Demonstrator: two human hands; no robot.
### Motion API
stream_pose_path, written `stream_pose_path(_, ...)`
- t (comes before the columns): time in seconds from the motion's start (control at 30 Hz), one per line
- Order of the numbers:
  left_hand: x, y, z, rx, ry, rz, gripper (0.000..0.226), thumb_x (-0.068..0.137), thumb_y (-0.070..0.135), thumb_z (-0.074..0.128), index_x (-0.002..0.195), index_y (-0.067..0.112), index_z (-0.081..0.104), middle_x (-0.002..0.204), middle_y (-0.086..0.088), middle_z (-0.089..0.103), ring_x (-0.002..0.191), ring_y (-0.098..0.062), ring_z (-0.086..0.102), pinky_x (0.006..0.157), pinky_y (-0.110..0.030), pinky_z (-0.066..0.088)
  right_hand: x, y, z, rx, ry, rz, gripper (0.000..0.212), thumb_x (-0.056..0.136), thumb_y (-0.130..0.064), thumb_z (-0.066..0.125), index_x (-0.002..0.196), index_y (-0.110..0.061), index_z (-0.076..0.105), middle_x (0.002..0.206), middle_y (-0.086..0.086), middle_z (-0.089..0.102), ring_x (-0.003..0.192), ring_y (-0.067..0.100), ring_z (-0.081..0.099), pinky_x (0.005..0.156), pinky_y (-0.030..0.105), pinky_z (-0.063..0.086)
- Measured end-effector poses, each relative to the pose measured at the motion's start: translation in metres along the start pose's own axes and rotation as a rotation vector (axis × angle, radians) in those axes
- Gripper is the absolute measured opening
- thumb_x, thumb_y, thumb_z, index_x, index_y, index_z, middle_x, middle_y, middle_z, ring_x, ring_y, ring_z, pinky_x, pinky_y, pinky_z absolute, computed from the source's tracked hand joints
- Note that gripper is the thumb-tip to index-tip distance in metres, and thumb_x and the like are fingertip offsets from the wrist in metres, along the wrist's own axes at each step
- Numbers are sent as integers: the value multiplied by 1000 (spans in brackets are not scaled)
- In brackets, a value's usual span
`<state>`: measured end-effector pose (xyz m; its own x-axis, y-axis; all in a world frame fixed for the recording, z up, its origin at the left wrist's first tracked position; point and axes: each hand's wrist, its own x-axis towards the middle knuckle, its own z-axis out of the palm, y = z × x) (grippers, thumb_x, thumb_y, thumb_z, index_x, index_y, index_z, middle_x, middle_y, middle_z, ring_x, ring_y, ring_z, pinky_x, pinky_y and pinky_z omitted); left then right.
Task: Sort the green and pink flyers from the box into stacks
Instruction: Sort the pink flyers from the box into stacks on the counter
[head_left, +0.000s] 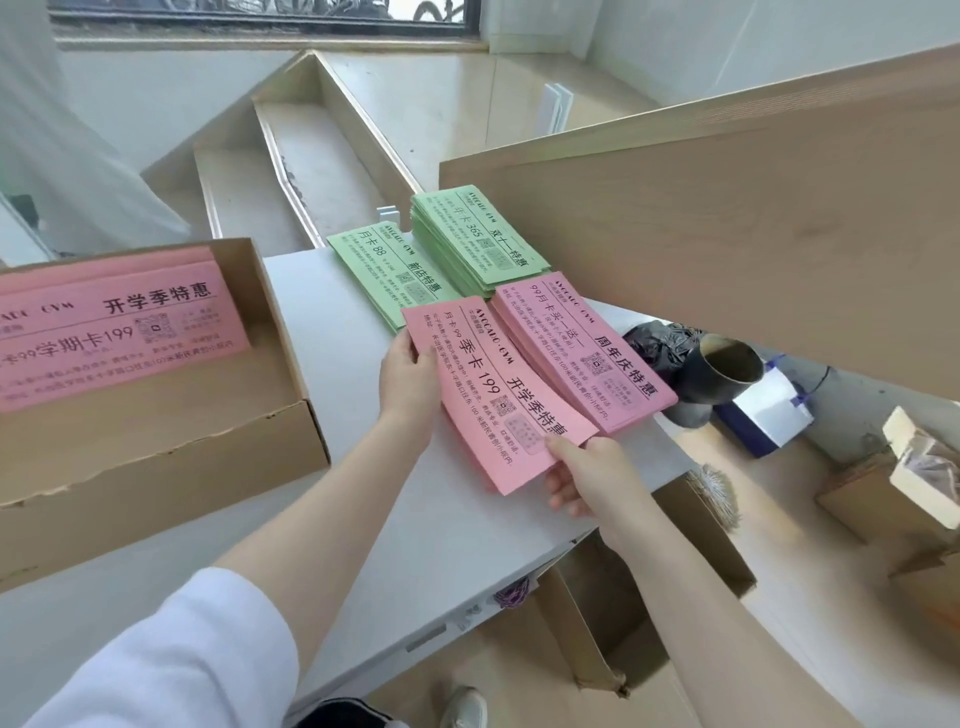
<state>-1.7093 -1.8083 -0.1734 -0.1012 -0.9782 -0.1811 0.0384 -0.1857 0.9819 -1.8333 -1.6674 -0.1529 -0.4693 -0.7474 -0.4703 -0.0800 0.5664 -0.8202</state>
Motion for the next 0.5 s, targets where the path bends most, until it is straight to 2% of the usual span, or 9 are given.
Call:
stream_pose_path(0.07, 4, -1, 3, 85, -36, 21, 38, 96, 12, 35, 134, 15, 42, 130, -1, 55, 116, -17, 54, 99, -38, 45, 5, 0, -5, -114, 10, 9, 32, 95, -31, 48, 82, -4, 59, 55, 5, 56, 36, 13, 50, 38, 20, 37)
stream_pose_path(0.13, 2, -8, 7, 173, -40, 3, 56, 96, 18, 38, 147, 16, 16, 154, 0, 22, 140, -17, 25, 117, -38, 16, 8, 4, -9, -202, 35, 31, 44, 94, -42, 45, 73, -5, 56, 51, 5, 53, 37, 16, 47, 41, 22, 39)
stream_pose_path(0.17, -3, -14, 9, 175, -38, -43, 63, 95, 25, 42, 148, 15, 8, 156, 2, 9, 143, -15, 12, 117, -35, 6, 8, 6, -11, -189, 32, 60, 48, 94, -45, 43, 71, -5, 56, 50, 5, 52, 37, 16, 45, 40, 22, 38)
stream_pose_path(0.2, -9, -20, 11, 125, -49, -96, 71, 91, 33, 46, 148, 17, 6, 157, 3, 6, 144, -15, 12, 117, -36, 8, 8, 8, -13, -145, 10, 92, 50, 95, -46, 42, 71, -4, 56, 49, 5, 51, 36, 15, 45, 38, 20, 37)
stream_pose_path(0.23, -14, -29, 13, 38, -72, -135, 74, 88, 37, 49, 147, 22, 6, 156, 3, 13, 142, -18, 21, 117, -41, 15, 7, 10, -14, -94, -26, 118, 51, 96, -45, 40, 72, -3, 58, 49, 6, 53, 35, 15, 47, 37, 19, 37)
stream_pose_path(0.3, -23, -38, 20, -121, -104, -179, 68, 94, 31, 44, 147, 27, 2, 151, 2, 30, 133, -20, 38, 111, -47, 31, 6, 12, -16, 13, -80, 119, 49, 97, -41, 40, 76, -1, 60, 49, 7, 57, 36, 15, 54, 38, 19, 41)
stream_pose_path(0.33, -25, -40, 22, -151, -101, -185, 66, 96, 27, 41, 147, 29, -1, 149, 4, 33, 131, -20, 41, 109, -47, 33, 8, 12, -16, 52, -77, 96, 48, 98, -38, 40, 77, -1, 60, 49, 7, 58, 37, 16, 56, 37, 18, 43)
stream_pose_path(0.4, -22, -41, 23, -166, -94, -178, 71, 90, 33, 43, 146, 34, -1, 151, 6, 29, 132, -19, 39, 108, -49, 34, 12, 12, -14, 90, -59, 55, 45, 99, -34, 39, 79, 1, 59, 48, 6, 59, 36, 15, 57, 35, 18, 43)
stream_pose_path(0.5, -8, -53, 22, -73, -85, -150, 82, 69, 53, 49, 142, 44, 12, 154, 9, 20, 139, -16, 29, 111, -48, 29, 15, 11, -11, 120, -64, 36, 44, 100, -32, 38, 79, 2, 57, 45, 6, 58, 34, 14, 56, 32, 17, 40)
